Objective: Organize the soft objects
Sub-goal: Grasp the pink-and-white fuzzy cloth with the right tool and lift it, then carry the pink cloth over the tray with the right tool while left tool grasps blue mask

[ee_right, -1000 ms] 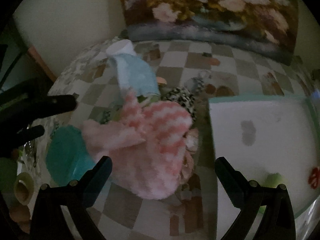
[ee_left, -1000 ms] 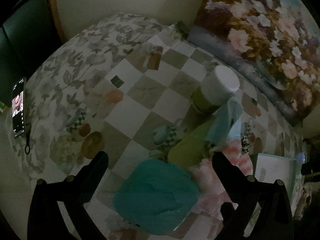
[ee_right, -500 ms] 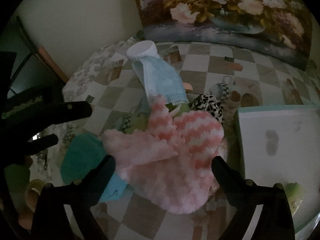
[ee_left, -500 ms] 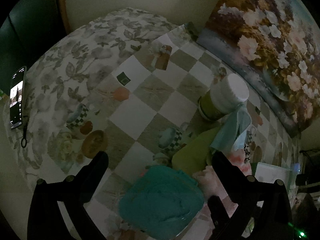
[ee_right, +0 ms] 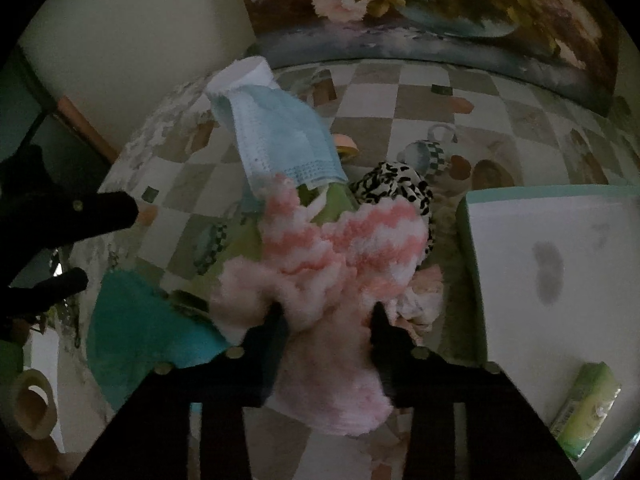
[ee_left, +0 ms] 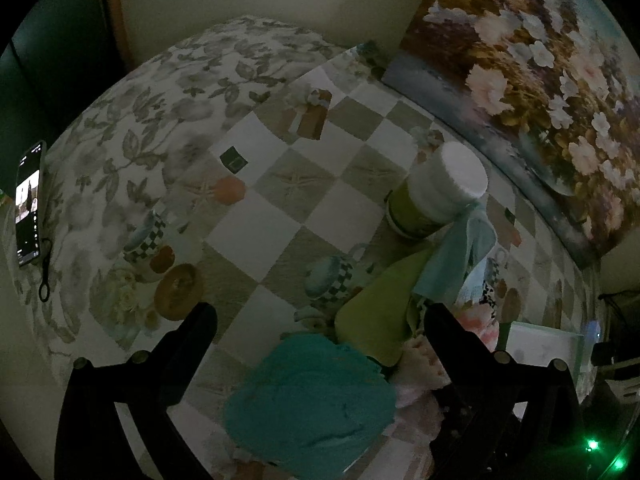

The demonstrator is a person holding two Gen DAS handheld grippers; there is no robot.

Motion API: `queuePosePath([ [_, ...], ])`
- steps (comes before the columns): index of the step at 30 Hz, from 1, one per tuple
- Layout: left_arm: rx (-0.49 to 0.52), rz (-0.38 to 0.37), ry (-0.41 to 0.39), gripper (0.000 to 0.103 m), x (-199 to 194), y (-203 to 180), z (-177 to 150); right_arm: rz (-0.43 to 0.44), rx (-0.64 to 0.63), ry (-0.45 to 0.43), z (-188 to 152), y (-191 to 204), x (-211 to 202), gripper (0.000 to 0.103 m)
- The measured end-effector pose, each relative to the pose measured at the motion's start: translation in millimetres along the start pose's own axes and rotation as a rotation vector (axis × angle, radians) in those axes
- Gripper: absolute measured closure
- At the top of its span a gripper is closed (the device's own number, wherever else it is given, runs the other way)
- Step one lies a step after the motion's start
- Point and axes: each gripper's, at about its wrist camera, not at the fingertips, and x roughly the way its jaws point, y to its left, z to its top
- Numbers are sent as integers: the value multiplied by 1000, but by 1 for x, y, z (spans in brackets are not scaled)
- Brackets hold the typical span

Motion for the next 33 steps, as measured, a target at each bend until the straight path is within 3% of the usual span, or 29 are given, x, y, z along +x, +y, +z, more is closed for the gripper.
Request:
queuePosePath([
  [5, 11, -14, 4, 0, 0, -5, 0, 2, 4, -14, 0, -1, -5, 78],
  [10, 21, -18, 0, 0, -1, -8, 0, 15, 23, -44, 3, -5, -18, 81],
  [18, 35, -29, -13, 0, -6, -13, -1, 42, 60, -111, 10, -17, -44, 81],
  [25, 32, -45, -19, 0, -9, -18, 0, 53, 99, -223, 20, -29, -83, 81],
  [33, 64, -70, -52, 0, -9, -51, 3, -8, 174, -336, 29, -58, -124, 81],
])
